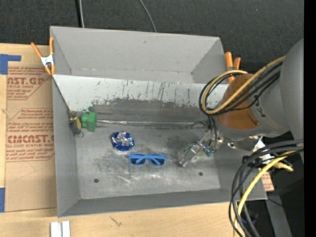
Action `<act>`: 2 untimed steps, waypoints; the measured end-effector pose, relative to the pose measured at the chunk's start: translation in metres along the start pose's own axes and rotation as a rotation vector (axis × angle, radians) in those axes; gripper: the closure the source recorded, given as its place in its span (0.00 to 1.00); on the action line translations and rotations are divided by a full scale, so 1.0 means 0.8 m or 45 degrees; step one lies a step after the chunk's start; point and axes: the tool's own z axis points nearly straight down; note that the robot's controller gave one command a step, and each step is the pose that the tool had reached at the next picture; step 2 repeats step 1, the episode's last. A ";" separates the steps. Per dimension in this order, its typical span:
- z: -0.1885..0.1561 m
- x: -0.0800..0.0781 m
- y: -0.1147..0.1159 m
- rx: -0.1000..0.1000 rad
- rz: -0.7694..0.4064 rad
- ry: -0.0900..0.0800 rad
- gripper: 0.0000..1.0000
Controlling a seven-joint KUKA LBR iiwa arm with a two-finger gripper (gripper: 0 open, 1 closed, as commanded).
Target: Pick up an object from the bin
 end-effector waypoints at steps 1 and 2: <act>-0.001 -0.001 0.001 -0.001 0.000 -0.002 1.00; -0.001 -0.001 0.001 -0.001 0.000 -0.002 1.00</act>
Offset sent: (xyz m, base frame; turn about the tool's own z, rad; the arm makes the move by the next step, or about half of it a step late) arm 0.0000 0.0000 0.0000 0.0000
